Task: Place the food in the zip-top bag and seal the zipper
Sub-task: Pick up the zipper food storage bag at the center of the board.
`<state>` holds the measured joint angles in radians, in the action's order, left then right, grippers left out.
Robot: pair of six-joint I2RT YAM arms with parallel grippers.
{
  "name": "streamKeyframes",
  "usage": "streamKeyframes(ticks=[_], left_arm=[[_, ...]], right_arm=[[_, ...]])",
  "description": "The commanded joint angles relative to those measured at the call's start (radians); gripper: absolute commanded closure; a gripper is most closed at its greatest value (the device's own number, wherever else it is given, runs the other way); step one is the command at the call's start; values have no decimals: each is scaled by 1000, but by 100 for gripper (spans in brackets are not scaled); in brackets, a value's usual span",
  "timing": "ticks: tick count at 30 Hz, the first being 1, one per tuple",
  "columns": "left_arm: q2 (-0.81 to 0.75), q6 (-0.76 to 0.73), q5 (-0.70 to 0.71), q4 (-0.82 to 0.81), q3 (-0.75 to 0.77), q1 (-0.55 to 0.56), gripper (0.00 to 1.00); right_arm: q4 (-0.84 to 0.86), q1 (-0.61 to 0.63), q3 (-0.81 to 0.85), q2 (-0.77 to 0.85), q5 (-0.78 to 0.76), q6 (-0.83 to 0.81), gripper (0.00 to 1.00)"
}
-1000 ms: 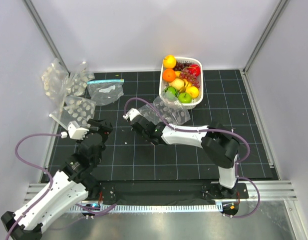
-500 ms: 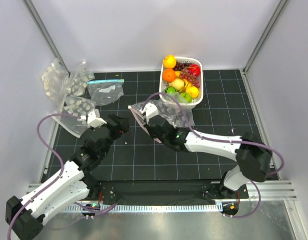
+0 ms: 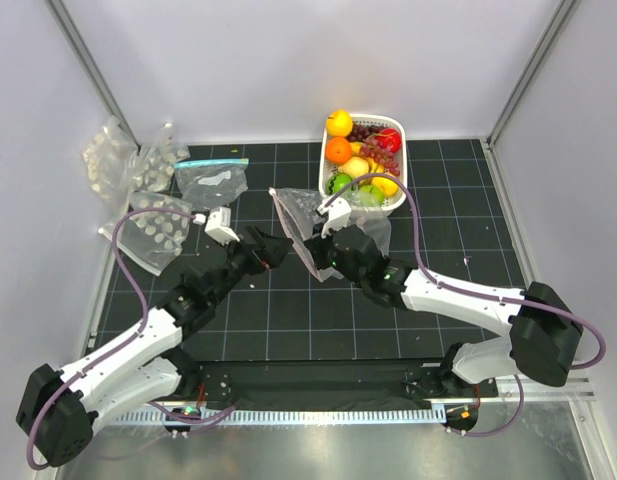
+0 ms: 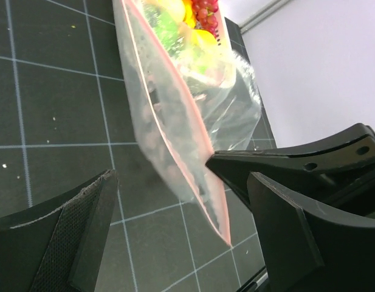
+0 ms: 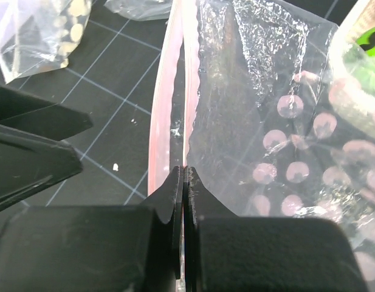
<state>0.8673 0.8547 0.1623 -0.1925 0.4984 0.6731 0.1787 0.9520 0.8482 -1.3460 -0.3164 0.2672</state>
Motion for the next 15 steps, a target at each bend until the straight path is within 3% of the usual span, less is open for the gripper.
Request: streamKeyframes(ticks=[1,5,8,15], left_arm=[[7,-22,-47,-90,2,0,9],[36,-17,-27,-91,3,0,11],[76,-22,5,-65,25,0,21],[145,-36,74,-33,57,2,24]], right_arm=[[82,2,-3,31,39,35,99],[90,2,-11,38,51,40,99],[107,2,-21,48,54,37,99],[116,2,-32,58,76,30,99]])
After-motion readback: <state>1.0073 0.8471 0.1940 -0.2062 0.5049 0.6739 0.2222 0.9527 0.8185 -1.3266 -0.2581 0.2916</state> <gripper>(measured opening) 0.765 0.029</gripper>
